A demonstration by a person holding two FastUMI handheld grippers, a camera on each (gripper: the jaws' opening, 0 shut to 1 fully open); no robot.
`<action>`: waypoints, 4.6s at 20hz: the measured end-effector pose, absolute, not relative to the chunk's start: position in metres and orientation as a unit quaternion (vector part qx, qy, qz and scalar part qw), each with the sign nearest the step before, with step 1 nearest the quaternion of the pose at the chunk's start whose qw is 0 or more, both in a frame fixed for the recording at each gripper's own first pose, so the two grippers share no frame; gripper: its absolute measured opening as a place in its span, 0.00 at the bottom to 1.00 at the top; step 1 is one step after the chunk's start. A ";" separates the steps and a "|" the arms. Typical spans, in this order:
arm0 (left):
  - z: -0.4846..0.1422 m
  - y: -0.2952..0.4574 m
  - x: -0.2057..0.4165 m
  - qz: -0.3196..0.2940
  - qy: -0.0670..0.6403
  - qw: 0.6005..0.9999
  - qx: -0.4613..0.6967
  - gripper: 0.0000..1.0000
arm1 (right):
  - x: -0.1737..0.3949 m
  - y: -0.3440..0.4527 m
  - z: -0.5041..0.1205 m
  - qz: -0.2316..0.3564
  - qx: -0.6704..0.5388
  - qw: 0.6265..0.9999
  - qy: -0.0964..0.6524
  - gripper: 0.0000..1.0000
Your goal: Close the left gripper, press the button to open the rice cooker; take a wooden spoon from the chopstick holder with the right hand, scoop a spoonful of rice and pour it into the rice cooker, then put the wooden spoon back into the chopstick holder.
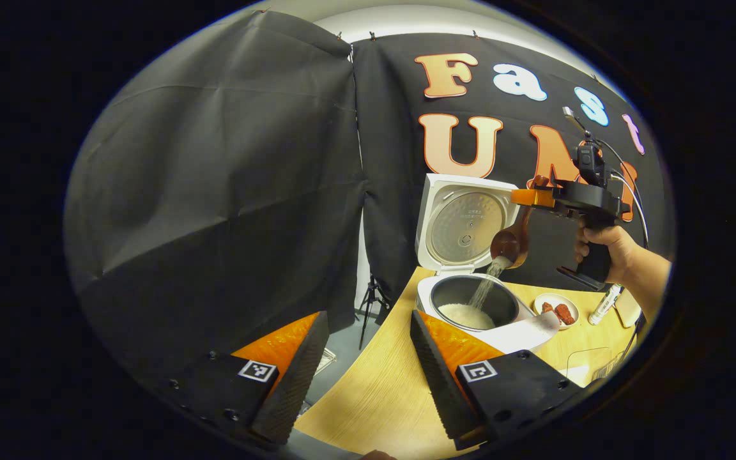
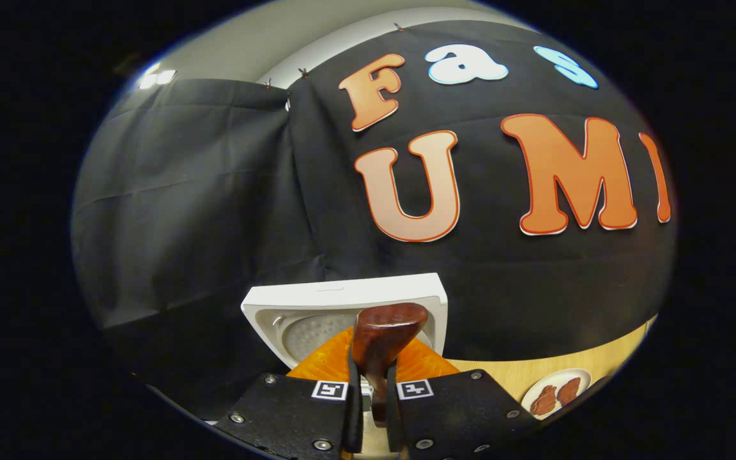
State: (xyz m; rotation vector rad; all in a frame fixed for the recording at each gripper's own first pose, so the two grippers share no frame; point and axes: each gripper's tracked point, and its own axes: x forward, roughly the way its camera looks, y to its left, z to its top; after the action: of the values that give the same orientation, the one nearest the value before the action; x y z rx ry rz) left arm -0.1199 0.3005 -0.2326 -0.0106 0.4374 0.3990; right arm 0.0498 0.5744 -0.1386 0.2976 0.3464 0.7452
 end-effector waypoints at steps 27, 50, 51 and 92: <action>-0.217 0.221 -0.120 0.192 0.208 0.959 0.011 0.89 | 0.028 0.459 -0.125 0.383 0.194 0.888 0.165 0.14; -0.202 0.039 -0.056 0.056 0.201 0.976 0.056 0.89 | -0.057 0.091 -0.264 0.098 0.237 0.924 0.284 0.14; -0.202 0.034 -0.055 0.054 0.201 0.976 0.059 0.89 | -0.064 0.081 -0.272 0.091 0.233 0.923 0.292 0.14; -0.089 0.136 0.089 0.140 0.162 0.977 0.020 0.89 | -0.138 -0.052 -0.300 -0.052 0.194 0.934 0.294 0.95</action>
State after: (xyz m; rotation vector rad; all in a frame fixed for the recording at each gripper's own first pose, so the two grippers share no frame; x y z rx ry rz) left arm 0.0887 0.1356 -0.0892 0.0394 0.3264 0.2824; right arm -0.1379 -0.0523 -0.2995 0.3971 0.6012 -0.1064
